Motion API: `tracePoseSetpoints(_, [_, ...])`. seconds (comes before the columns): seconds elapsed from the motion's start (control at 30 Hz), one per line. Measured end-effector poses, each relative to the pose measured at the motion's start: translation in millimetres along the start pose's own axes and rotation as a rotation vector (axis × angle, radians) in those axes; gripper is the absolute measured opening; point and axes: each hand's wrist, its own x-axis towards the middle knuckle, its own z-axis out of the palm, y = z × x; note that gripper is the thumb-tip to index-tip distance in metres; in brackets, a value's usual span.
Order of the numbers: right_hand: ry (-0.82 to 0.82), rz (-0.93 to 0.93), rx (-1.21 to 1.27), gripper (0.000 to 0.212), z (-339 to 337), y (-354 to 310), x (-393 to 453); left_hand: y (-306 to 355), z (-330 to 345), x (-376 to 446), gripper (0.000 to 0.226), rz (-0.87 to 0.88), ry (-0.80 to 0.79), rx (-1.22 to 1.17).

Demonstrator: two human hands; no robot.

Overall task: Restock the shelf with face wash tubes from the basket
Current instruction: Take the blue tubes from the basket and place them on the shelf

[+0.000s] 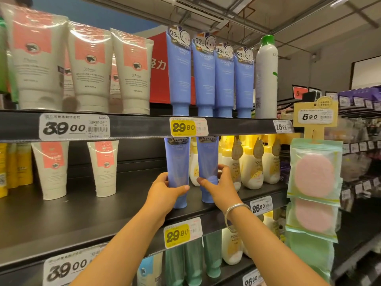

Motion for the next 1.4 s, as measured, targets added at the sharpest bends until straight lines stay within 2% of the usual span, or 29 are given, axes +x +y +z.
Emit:
tracePoseSetpoints(0.33, [0.003, 0.027, 0.010, 0.051, 0, 3, 2, -2, 8, 1, 0.041, 0.024, 0.020, 0.017])
tracePoseSetpoints(0.47, [0.009, 0.057, -0.079, 0.060, -1, 6, 0, -2, 8, 1, 0.039, 0.031, 0.015, 0.031])
tracePoseSetpoints(0.87, [0.028, 0.059, -0.126, 0.058, 0, 5, -2, 2, 8, -6, 0.045, 0.011, 0.002, 0.061])
tracePoseSetpoints(1.13, [0.012, 0.095, -0.183, 0.067, -2, 1, -6, 9, 6, -12, 0.049, -0.011, -0.027, 0.094])
tracePoseSetpoints(1.27, [0.045, 0.076, -0.182, 0.060, -10, -4, -16, 13, 5, -21, 0.050, 0.006, 0.046, 0.080])
tracePoseSetpoints(1.4, [0.111, 0.045, -0.147, 0.040, -27, -13, -34, 18, 9, -41, 0.036, 0.113, 0.187, 0.071])
